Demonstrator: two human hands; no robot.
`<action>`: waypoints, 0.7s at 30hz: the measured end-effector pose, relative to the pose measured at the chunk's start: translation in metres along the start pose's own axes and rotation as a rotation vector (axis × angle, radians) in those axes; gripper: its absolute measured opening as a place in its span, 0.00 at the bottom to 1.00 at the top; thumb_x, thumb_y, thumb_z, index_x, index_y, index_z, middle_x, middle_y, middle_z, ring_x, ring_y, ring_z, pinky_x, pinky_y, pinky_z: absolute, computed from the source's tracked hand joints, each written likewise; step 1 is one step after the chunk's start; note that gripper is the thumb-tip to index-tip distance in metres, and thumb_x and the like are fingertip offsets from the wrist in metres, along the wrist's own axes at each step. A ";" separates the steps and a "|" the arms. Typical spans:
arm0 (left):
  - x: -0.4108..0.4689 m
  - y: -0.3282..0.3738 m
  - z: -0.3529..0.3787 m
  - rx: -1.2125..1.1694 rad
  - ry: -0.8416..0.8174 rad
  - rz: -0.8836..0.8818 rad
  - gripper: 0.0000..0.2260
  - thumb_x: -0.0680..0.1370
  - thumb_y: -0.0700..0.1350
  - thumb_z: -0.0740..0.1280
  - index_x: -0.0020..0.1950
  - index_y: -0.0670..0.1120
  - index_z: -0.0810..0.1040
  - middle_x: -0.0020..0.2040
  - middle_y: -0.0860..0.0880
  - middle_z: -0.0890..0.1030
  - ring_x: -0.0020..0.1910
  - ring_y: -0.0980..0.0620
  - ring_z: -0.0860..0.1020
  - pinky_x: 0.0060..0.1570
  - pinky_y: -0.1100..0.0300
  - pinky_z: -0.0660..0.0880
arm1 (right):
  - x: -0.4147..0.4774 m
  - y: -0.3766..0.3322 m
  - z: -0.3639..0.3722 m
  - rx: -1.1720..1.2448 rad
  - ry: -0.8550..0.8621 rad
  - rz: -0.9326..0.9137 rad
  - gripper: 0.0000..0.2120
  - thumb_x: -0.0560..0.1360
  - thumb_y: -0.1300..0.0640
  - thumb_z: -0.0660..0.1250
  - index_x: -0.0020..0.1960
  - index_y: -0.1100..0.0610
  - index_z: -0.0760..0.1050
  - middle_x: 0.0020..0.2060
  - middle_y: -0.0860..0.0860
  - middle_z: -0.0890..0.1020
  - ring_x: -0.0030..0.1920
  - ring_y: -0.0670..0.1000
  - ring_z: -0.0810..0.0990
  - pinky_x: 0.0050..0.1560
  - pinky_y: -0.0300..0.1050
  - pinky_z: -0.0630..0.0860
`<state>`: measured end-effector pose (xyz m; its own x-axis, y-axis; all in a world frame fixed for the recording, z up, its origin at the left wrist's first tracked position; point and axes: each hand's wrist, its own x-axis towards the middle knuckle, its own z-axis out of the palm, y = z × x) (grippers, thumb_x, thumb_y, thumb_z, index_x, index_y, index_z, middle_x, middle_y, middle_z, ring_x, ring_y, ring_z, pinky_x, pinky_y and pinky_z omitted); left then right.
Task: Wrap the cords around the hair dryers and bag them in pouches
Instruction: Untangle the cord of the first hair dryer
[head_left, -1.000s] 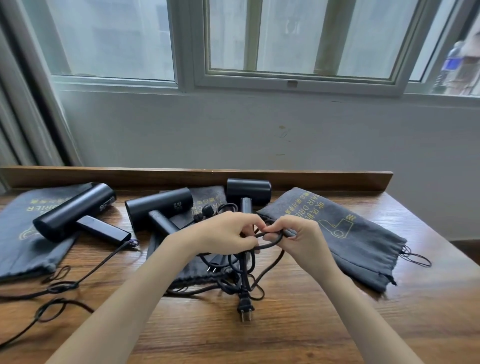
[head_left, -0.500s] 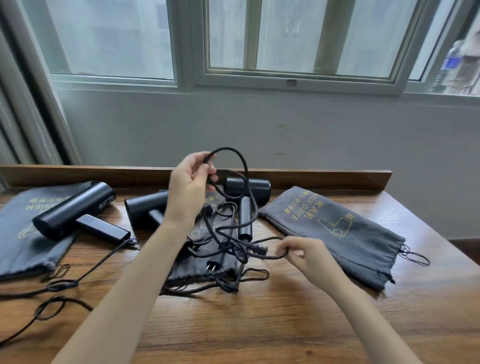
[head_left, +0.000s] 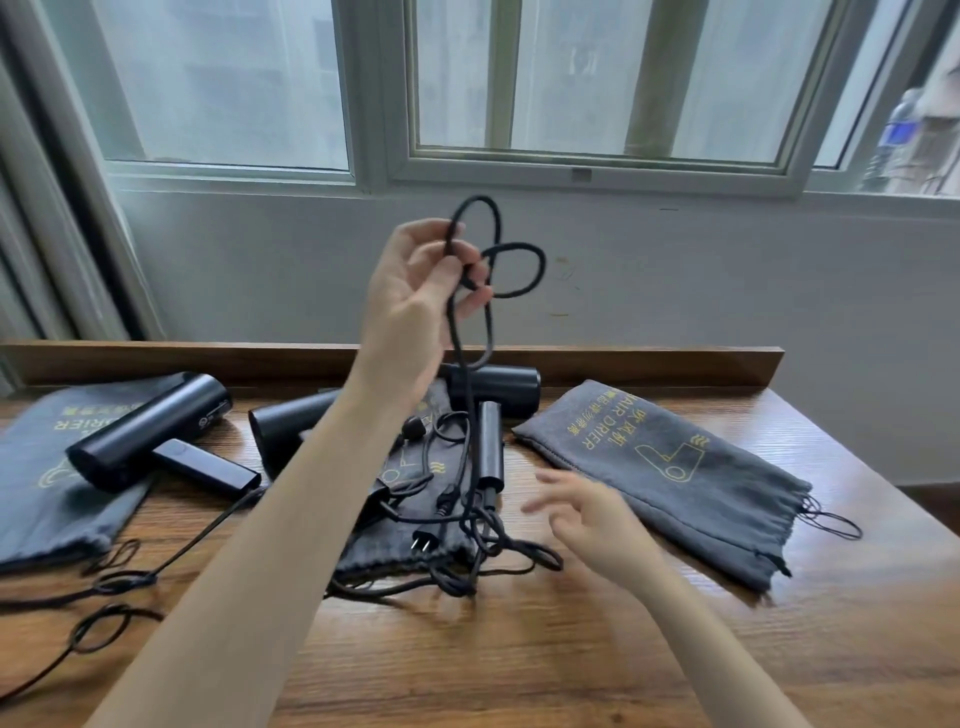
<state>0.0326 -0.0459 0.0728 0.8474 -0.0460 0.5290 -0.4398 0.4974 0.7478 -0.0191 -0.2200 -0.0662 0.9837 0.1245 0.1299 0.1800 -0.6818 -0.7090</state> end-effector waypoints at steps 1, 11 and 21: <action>-0.001 -0.003 0.010 -0.006 -0.024 -0.022 0.09 0.79 0.30 0.55 0.50 0.43 0.70 0.41 0.47 0.76 0.42 0.52 0.77 0.48 0.55 0.78 | 0.001 -0.012 -0.003 0.182 0.031 -0.052 0.14 0.75 0.67 0.61 0.55 0.52 0.78 0.63 0.45 0.75 0.63 0.38 0.72 0.68 0.40 0.66; 0.002 -0.040 0.018 0.322 -0.042 -0.083 0.07 0.80 0.33 0.57 0.54 0.44 0.67 0.58 0.46 0.77 0.44 0.55 0.80 0.45 0.57 0.78 | 0.017 -0.058 -0.016 0.744 0.039 -0.175 0.14 0.82 0.62 0.50 0.45 0.59 0.72 0.24 0.44 0.63 0.23 0.43 0.63 0.30 0.36 0.69; -0.065 -0.087 -0.047 1.120 -0.806 -0.186 0.11 0.78 0.45 0.64 0.60 0.50 0.73 0.55 0.56 0.75 0.56 0.58 0.73 0.58 0.62 0.69 | 0.024 -0.039 -0.067 0.844 0.163 -0.149 0.14 0.82 0.63 0.49 0.59 0.56 0.71 0.23 0.42 0.62 0.22 0.40 0.57 0.20 0.31 0.57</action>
<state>0.0295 -0.0453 -0.0451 0.6843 -0.7056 0.1840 -0.6671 -0.5038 0.5488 -0.0029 -0.2394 0.0108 0.9492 0.0215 0.3139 0.3102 0.1033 -0.9450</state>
